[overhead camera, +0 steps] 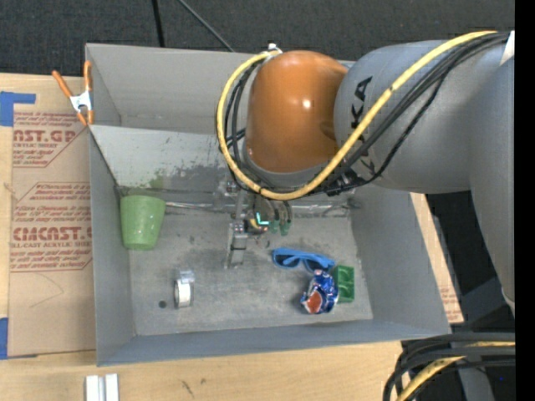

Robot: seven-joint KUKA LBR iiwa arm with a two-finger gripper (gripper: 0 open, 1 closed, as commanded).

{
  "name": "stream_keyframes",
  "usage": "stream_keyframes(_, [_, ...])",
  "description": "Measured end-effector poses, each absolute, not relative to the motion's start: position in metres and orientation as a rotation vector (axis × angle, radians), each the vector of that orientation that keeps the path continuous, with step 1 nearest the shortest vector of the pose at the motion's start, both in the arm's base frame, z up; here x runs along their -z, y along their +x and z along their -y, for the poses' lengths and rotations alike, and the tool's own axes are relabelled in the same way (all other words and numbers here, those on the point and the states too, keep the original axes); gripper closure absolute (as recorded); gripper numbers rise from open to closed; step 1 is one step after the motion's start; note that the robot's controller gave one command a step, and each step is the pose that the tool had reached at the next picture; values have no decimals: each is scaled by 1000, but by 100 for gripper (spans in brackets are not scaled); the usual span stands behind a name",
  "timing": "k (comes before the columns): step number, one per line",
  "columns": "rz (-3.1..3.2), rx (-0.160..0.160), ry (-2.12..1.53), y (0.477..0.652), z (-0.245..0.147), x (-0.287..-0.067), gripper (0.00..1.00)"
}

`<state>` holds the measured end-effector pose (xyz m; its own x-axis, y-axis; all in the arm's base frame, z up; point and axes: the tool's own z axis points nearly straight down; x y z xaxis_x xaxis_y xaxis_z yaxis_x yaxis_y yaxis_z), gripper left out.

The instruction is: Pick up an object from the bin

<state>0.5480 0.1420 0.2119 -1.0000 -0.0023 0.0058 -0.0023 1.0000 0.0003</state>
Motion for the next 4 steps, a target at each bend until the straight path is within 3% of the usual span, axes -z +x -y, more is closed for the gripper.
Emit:
stream_keyframes(1, [3124, -1, 240, 512, -163, -79, 0])
stream_keyframes(2, [3135, 4, 203, 491, -195, -69, 0])
stream_keyframes(3, [3140, 2, 124, 491, -174, -70, 0])
stream_keyframes(4, [3140, 3, 126, 491, -174, -70, 100])
